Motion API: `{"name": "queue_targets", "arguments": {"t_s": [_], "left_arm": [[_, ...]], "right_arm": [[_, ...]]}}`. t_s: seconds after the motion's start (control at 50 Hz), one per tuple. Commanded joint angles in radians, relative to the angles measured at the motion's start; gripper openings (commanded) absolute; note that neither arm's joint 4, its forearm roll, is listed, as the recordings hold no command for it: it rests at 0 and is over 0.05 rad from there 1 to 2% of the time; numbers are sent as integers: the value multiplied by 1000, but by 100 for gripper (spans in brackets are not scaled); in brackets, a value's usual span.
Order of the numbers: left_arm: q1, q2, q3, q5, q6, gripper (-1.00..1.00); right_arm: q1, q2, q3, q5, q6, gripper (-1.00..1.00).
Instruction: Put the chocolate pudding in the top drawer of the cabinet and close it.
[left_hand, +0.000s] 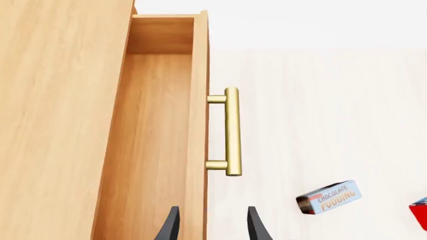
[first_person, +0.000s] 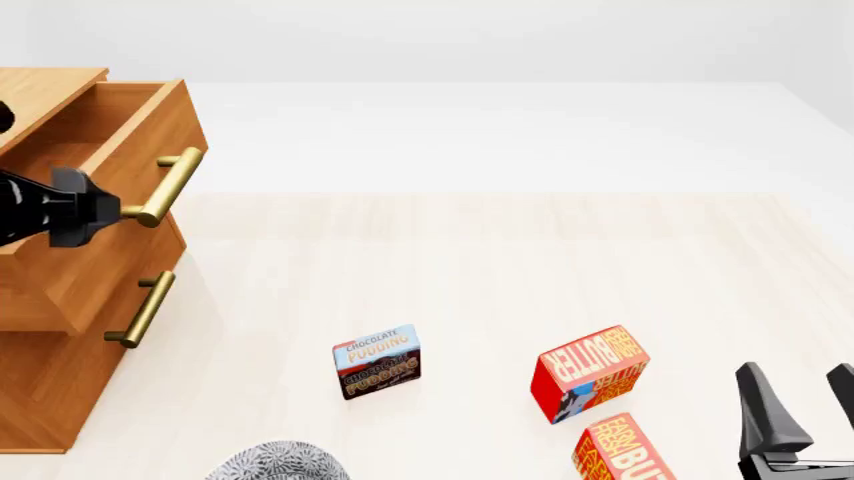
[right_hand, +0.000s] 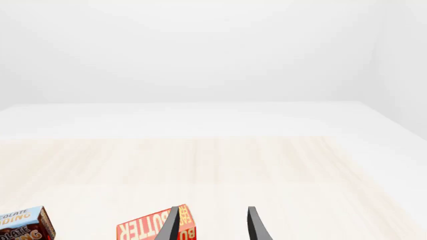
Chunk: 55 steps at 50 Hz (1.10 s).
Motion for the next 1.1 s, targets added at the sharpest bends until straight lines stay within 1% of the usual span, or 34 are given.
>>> {"name": "queue_targets", "arguments": {"t_s": [0.02, 0.16, 0.26, 0.44, 0.48, 0.6, 0.76, 0.78, 0.84, 0.86, 1.1], "left_arm": [[-19, -2, 56, -31, -24, 100], [-20, 1, 77, -46, -20, 100], [-35, 4, 96, -55, -31, 100], [-62, 9, 99, -61, -38, 100], [-74, 11, 105, -63, -49, 100], [-82, 4, 101, -56, -47, 100], [-98, 12, 123, -77, -53, 100], [-115, 14, 136, -90, -57, 100], [-108, 18, 147, -101, -56, 100], [-118, 23, 159, -110, -66, 100], [-167, 36, 175, -125, -78, 100]], "right_arm": [[0, 0, 0, 1, 0, 100], [0, 0, 0, 1, 0, 100], [0, -1, 0, 1, 0, 100], [0, -1, 0, 0, 0, 100], [0, 0, 0, 0, 0, 100], [0, -1, 0, 1, 0, 100], [0, 0, 0, 1, 0, 100], [0, -1, 0, 1, 0, 100], [0, 0, 0, 0, 0, 100], [0, -1, 0, 0, 0, 100], [0, 0, 0, 0, 1, 100]]}}
